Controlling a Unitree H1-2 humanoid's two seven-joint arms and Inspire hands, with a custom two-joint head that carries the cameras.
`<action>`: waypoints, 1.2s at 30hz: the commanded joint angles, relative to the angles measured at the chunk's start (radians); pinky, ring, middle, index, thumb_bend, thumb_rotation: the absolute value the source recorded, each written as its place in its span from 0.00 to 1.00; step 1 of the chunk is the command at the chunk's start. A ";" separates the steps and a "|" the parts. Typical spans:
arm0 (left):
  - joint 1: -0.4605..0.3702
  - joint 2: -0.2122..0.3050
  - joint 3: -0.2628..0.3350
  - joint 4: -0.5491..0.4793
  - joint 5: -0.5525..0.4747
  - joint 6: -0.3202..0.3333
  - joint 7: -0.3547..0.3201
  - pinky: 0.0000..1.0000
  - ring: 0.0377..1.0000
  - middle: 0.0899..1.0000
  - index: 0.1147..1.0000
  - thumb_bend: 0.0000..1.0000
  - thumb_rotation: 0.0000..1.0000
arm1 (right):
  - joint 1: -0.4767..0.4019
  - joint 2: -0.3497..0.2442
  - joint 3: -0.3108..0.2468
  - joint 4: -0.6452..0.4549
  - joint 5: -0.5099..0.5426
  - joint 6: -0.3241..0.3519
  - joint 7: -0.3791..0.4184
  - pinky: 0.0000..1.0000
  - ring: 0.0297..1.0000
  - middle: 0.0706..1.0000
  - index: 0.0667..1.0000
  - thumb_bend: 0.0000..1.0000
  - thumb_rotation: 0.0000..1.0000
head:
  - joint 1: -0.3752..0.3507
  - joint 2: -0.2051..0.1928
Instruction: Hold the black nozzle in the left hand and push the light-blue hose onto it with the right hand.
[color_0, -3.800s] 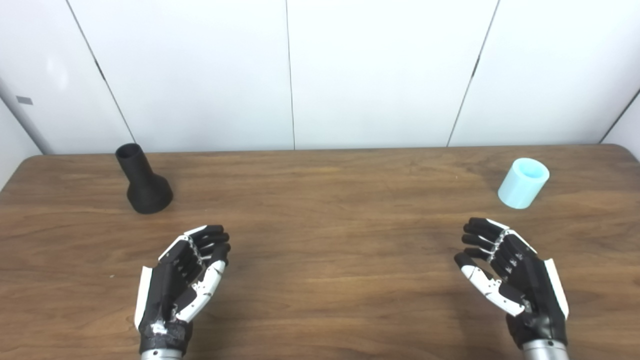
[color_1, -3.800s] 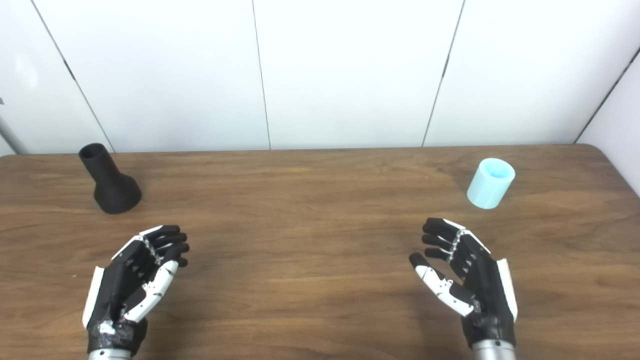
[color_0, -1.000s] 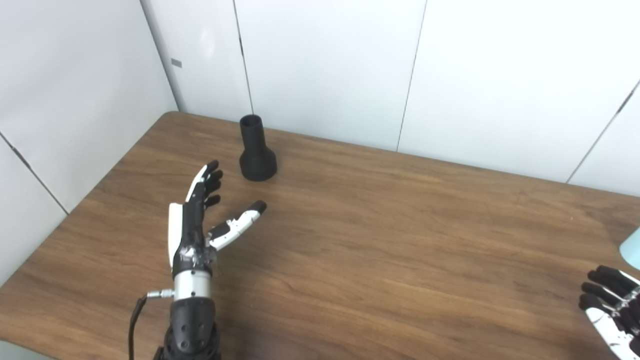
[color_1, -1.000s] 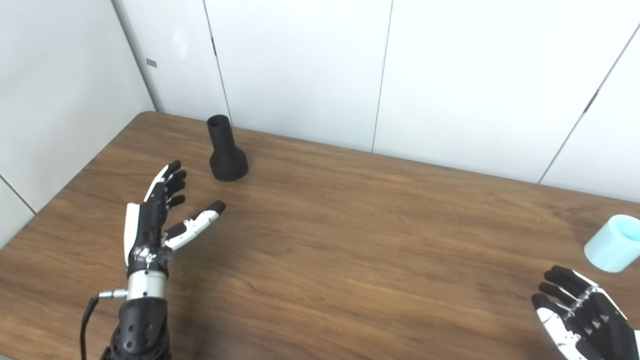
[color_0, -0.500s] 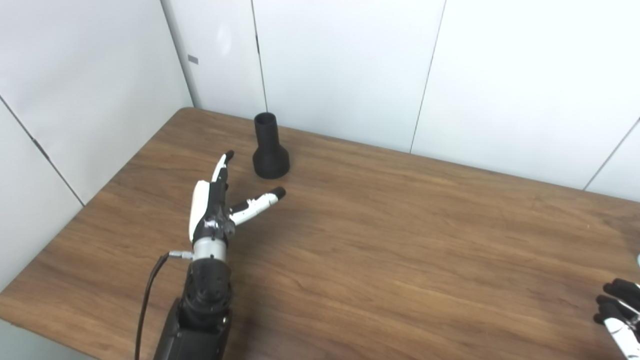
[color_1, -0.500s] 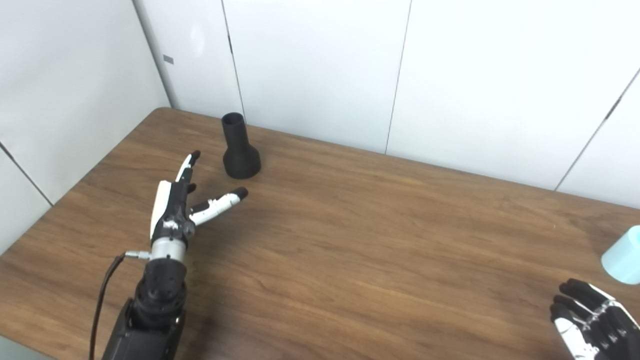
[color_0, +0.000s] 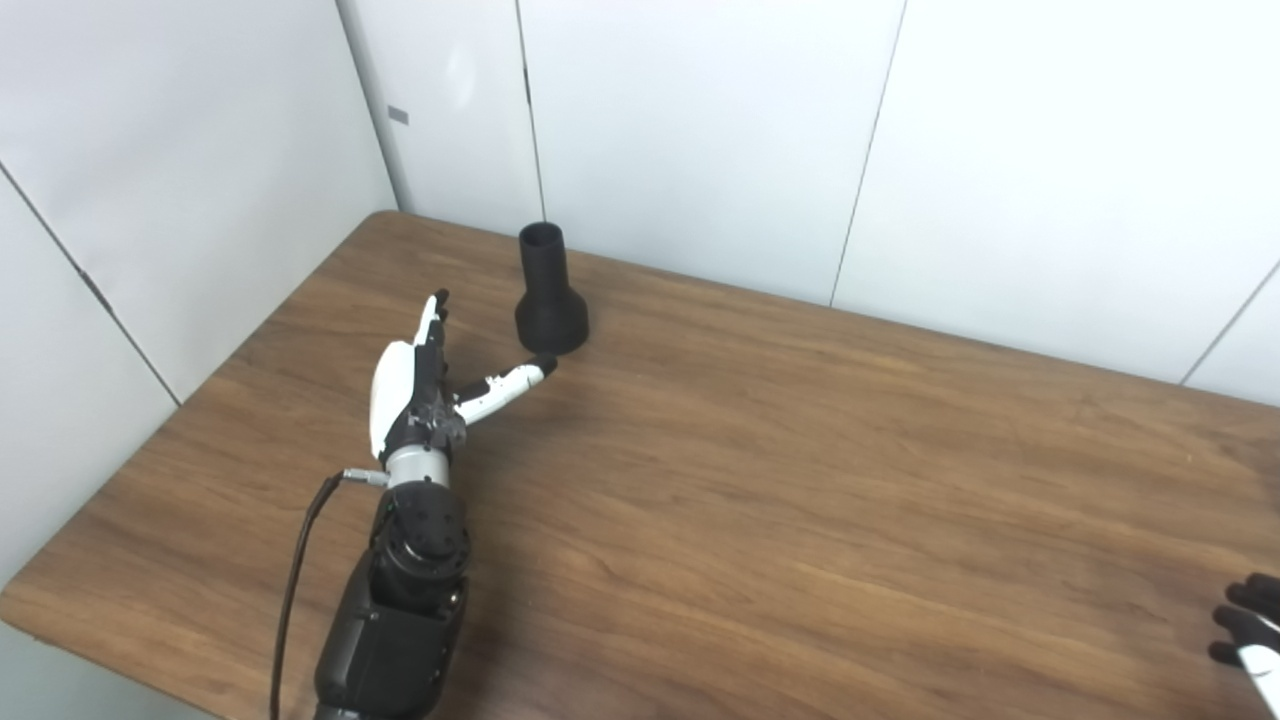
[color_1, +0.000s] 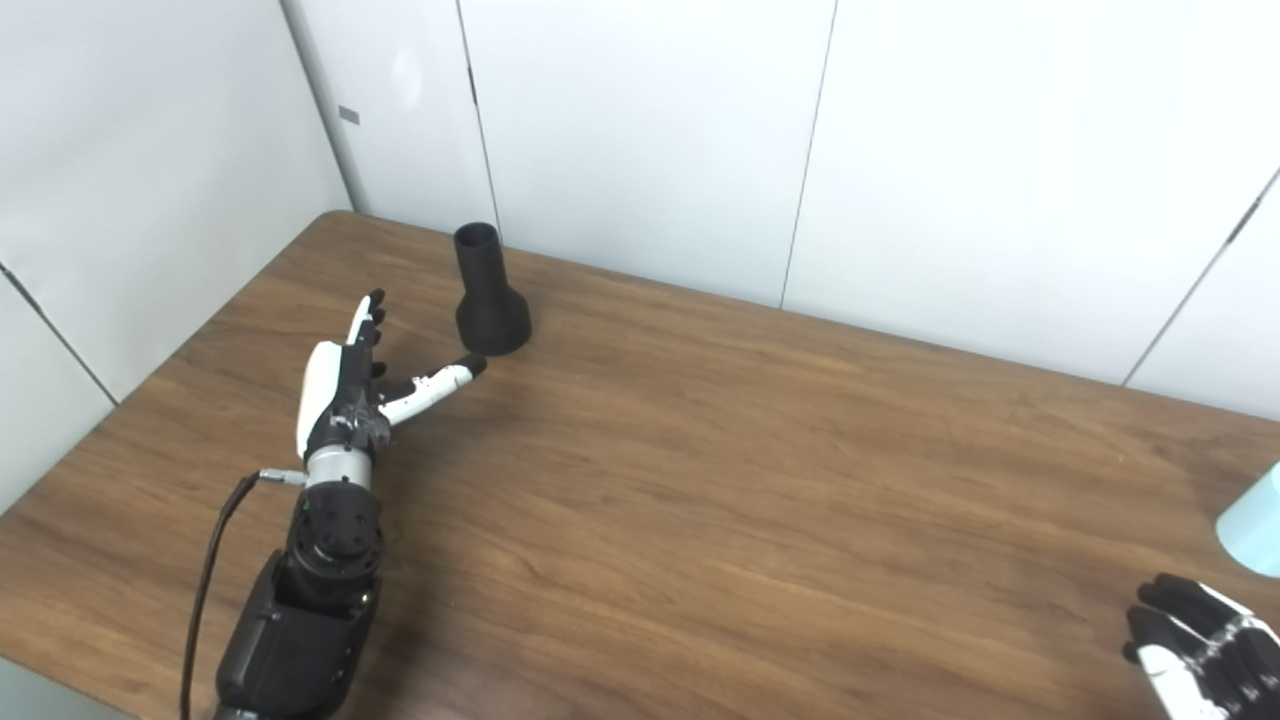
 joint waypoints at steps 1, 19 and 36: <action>-0.035 0.025 0.000 0.006 0.017 -0.002 0.015 0.83 0.96 0.97 0.98 1.00 0.40 | -0.021 -0.014 -0.009 -0.028 0.001 -0.023 -0.003 0.54 0.63 0.63 0.59 0.39 0.43 | -0.001 -0.001; -0.112 0.138 -0.054 0.213 0.004 0.005 -0.064 0.93 1.00 0.97 0.91 1.00 0.35 | -0.020 -0.028 -0.030 0.002 -0.022 -0.072 -0.005 0.46 0.57 0.58 0.54 0.50 0.50 | -0.026 -0.004; -0.185 0.160 -0.123 0.342 -0.021 -0.170 -0.067 0.77 0.87 0.92 0.93 1.00 0.32 | -0.012 -0.016 -0.028 -0.011 -0.015 -0.063 -0.005 0.50 0.60 0.60 0.56 0.48 0.47 | -0.042 -0.011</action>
